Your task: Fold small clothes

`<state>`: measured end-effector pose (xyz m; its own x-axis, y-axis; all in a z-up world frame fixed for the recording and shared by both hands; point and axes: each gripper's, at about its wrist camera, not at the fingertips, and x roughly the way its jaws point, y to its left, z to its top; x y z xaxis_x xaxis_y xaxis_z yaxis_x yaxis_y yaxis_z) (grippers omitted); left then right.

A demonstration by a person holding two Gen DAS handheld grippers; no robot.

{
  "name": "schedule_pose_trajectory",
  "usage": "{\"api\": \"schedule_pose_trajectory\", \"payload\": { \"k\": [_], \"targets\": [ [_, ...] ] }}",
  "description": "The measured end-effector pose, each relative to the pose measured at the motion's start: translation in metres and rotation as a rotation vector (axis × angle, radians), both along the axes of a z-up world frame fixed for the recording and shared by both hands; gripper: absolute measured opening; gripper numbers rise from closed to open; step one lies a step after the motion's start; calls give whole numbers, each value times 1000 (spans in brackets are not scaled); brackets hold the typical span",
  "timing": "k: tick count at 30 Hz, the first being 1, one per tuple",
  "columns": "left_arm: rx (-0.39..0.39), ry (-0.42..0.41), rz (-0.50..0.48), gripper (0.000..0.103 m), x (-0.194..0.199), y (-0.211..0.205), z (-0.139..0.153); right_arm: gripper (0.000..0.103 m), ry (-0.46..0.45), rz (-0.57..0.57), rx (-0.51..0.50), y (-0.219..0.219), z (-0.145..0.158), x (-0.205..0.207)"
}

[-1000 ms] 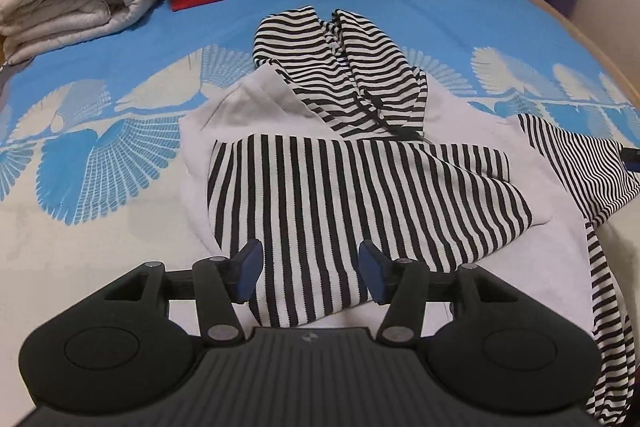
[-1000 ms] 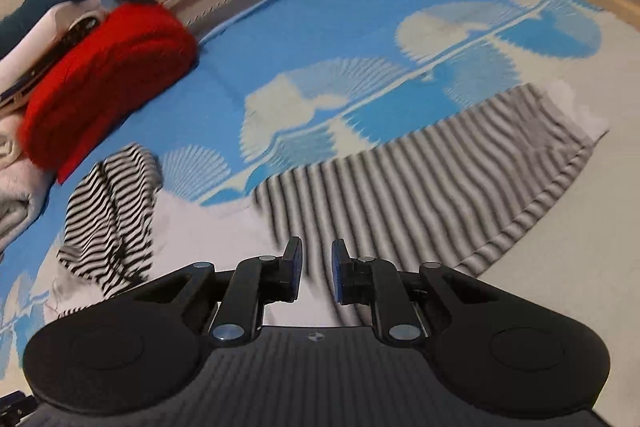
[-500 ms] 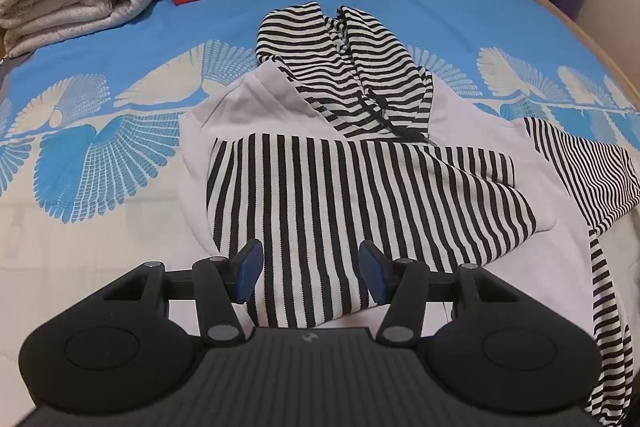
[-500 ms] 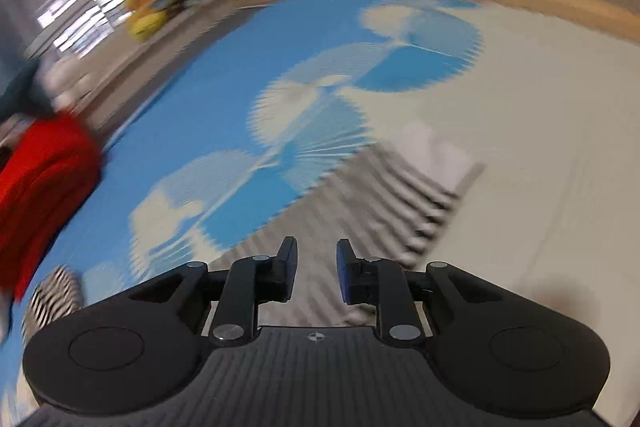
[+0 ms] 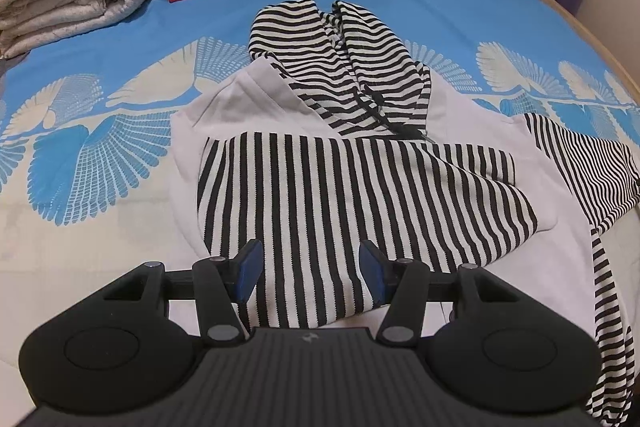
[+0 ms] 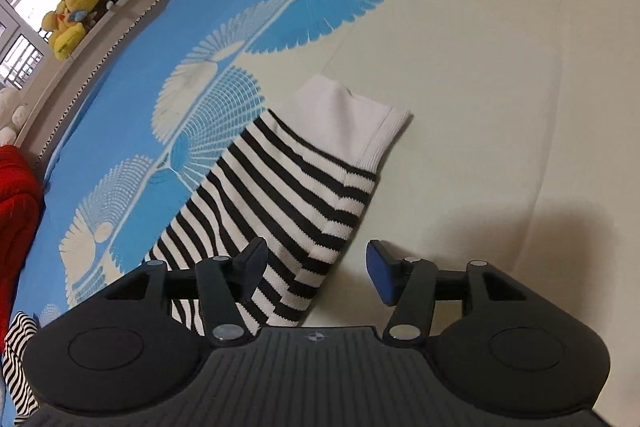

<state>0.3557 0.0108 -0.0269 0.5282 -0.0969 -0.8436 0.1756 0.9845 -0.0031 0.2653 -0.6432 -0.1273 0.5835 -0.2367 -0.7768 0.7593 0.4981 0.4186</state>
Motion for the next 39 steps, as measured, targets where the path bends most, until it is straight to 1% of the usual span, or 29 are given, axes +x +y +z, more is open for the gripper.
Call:
{"api": "schedule_pose_trajectory", "payload": {
  "k": [3, 4, 5, 6, 7, 9, 10, 14, 16, 18, 19, 22, 23, 24, 25, 26, 27, 28, 29, 30, 31, 32, 33, 34, 36, 37, 39],
  "targets": [
    [1, 0, -1, 58, 0, 0, 0, 57, -4, -4, -20, 2, 0, 4],
    [2, 0, 1, 58, 0, 1, 0, 55, -5, -7, -24, 3, 0, 6],
    [1, 0, 3, 58, 1, 1, 0, 39, -3, -8, -31, 4, -1, 8],
    [0, -2, 6, 58, 1, 3, 0, 25, 2, -6, -34, 4, -1, 10],
    [-2, -3, 9, 58, 1, 4, 1, 7, 11, -13, -32, 4, -3, 11],
    [-6, -6, 19, 58, 1, 8, 3, 5, 4, -44, -43, 7, -1, 10],
    [-9, -8, 23, 58, 1, 10, 4, 4, 11, -49, -68, 10, 2, 12],
    [-19, -17, 50, 58, 2, 23, 9, 4, 19, -32, -206, 37, 30, 26],
    [-30, -24, 71, 58, 3, 32, 13, 4, 22, 7, -298, 59, 50, 36],
    [-46, -32, 104, 58, 4, 44, 18, 4, -3, 71, -398, 92, 75, 47],
    [-53, -35, 119, 58, 5, 50, 20, 4, -30, 123, -443, 113, 89, 53],
    [-81, -46, 179, 58, 8, 74, 28, 4, -162, 348, -525, 198, 129, 64],
    [-90, -48, 199, 58, 9, 82, 31, 4, -222, 448, -516, 232, 140, 65],
    [-102, -48, 223, 58, 10, 91, 32, 5, -282, 551, -463, 260, 148, 66],
    [-112, -46, 241, 58, 10, 98, 34, 9, -347, 681, -359, 291, 154, 67],
    [-130, -41, 262, 58, 11, 106, 35, 10, -386, 798, -251, 317, 155, 68],
    [-146, -37, 275, 58, 11, 111, 36, 11, -400, 907, -145, 343, 154, 69],
    [-164, -31, 287, 58, 12, 117, 37, 12, -385, 991, -60, 367, 151, 68],
    [-180, -27, 297, 58, 12, 121, 37, 15, -353, 1038, -9, 385, 149, 67],
    [-193, -25, 304, 58, 12, 123, 38, 16, -314, 1067, 19, 401, 148, 63],
    [-200, -24, 306, 58, 13, 124, 39, 18, -287, 1080, 26, 409, 149, 60],
    [-202, -25, 304, 58, 13, 124, 40, 20, -254, 1085, 16, 414, 151, 57],
    [-201, -27, 301, 58, 13, 122, 40, 21, -220, 1079, -15, 416, 156, 53],
    [-202, -28, 297, 58, 13, 121, 40, 23, -210, 1063, -43, 414, 161, 49],
    [-205, -24, 291, 58, 14, 116, 37, 32, -214, 994, -64, 404, 169, 40],
    [-209, -17, 291, 58, 15, 115, 33, 40, -217, 950, -59, 396, 168, 38],
    [-233, 16, 299, 56, 17, 113, 23, 42, -227, 884, -61, 381, 158, 33]
  ]
}}
